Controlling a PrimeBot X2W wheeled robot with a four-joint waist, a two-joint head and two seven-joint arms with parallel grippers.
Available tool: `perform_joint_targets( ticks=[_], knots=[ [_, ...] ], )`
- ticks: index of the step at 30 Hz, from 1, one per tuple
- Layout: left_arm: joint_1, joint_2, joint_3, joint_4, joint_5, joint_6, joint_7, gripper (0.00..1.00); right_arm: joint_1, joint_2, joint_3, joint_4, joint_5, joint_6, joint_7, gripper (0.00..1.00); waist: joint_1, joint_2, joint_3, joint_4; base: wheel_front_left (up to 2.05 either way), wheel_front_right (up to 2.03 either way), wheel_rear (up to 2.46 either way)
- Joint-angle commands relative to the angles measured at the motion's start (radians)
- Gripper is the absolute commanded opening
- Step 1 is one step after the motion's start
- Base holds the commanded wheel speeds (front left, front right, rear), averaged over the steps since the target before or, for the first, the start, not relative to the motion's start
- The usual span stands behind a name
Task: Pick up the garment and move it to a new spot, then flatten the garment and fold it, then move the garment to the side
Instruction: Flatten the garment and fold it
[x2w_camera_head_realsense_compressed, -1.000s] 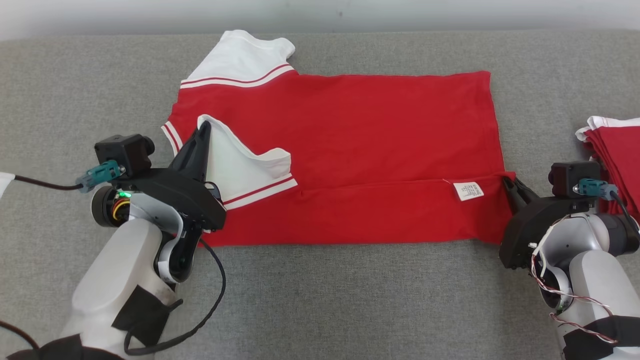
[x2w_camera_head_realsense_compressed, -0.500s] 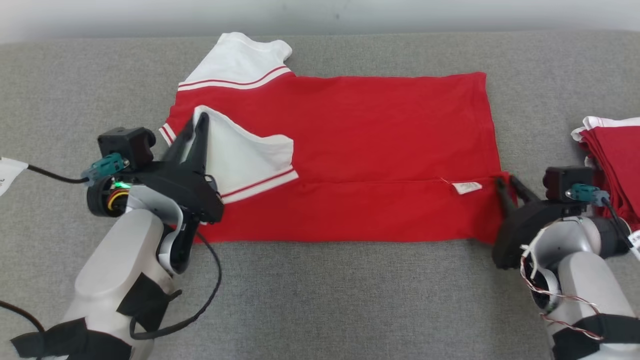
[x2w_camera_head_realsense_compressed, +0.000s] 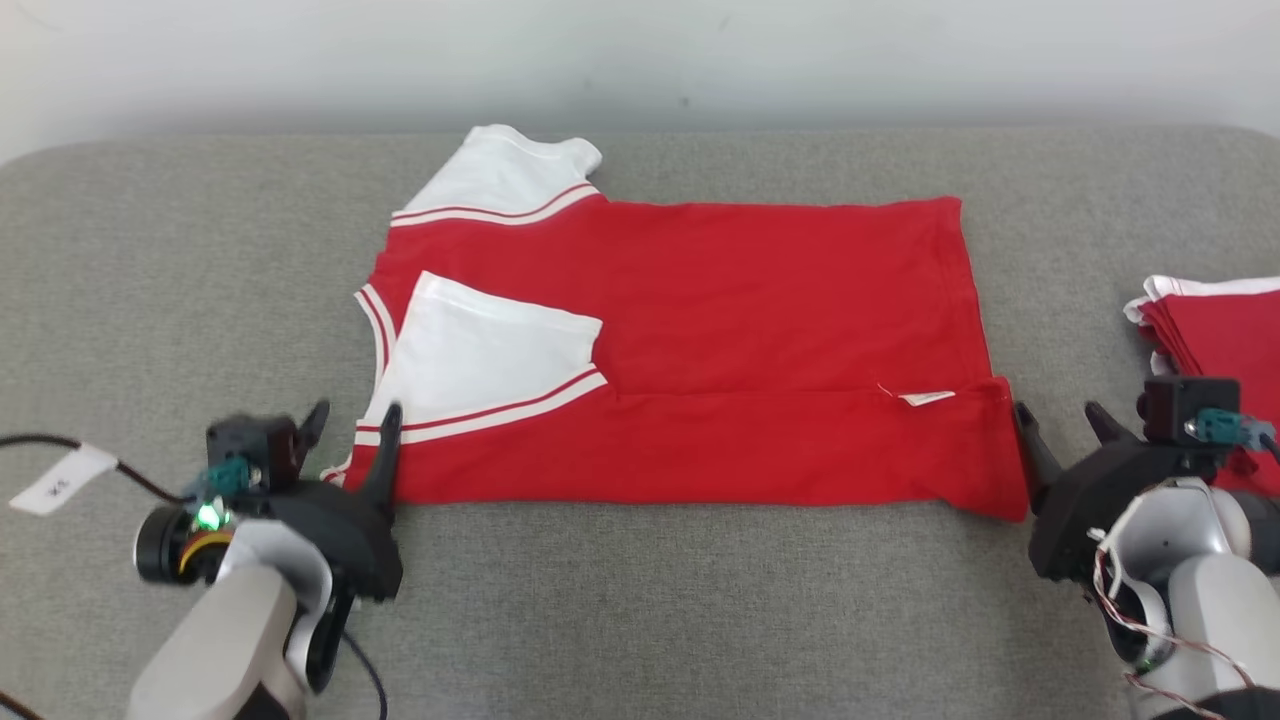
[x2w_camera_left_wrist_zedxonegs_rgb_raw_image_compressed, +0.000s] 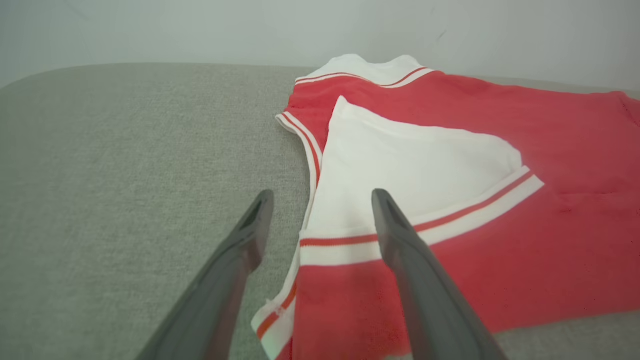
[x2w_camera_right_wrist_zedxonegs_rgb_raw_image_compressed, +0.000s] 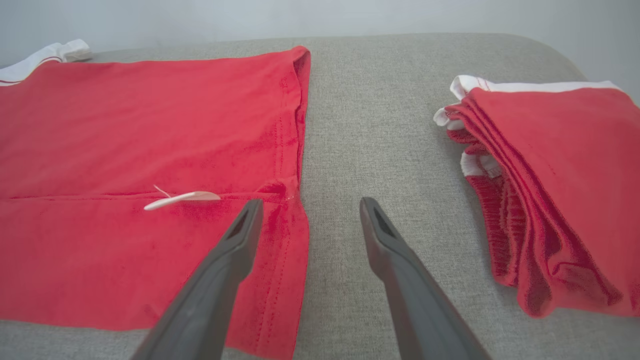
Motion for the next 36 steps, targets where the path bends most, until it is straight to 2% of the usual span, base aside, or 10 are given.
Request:
perform_joint_targets(
  ticks=[1,11,20,21,22,23,29,36],
  knots=[
    [0.030,0.011,-0.006,-0.008,-0.004,0.009,0.012,1.00,0.026,0.006,-0.016,-0.032,-0.009,-0.002,0.026,1.00,0.0001,0.0000,-0.021,0.015,0.00,0.00,0.00],
    [0.121,0.022,0.008,-0.057,-0.034,0.080,0.067,1.00,0.145,0.074,-0.067,-0.221,-0.048,-0.002,0.170,1.00,0.0001,0.0000,-0.014,0.004,0.00,0.00,0.00],
    [0.112,0.015,0.016,-0.046,-0.056,0.135,0.128,1.00,0.142,0.109,-0.086,-0.260,-0.091,-0.002,0.221,1.00,0.0001,0.0000,0.025,-0.015,0.00,0.00,0.00],
    [0.115,0.013,0.020,-0.042,-0.061,0.144,0.133,0.65,0.140,0.111,-0.095,-0.261,-0.102,-0.002,0.222,1.00,0.0001,0.0000,0.027,-0.015,0.00,0.00,0.00],
    [0.116,0.014,0.021,-0.041,-0.064,0.148,0.134,0.12,0.140,0.114,-0.099,-0.263,-0.111,-0.002,0.224,1.00,0.0001,0.0000,0.029,-0.016,0.00,0.00,0.00],
    [0.121,0.013,0.020,-0.039,-0.066,0.150,0.136,0.00,0.139,0.117,-0.103,-0.263,-0.116,-0.002,0.223,1.00,0.0001,0.0000,0.032,-0.017,0.00,0.00,0.00],
    [0.174,-0.002,0.023,-0.061,-0.085,0.157,0.124,0.00,0.139,0.121,-0.115,-0.226,-0.127,-0.002,0.201,1.00,0.0001,0.0000,0.042,-0.014,0.00,0.00,0.00],
    [0.183,-0.016,0.013,-0.079,-0.085,0.150,0.107,0.00,0.112,0.121,-0.084,-0.152,-0.077,-0.002,0.164,1.00,0.0001,0.0000,0.059,-0.002,0.00,0.00,0.00]
  ],
)
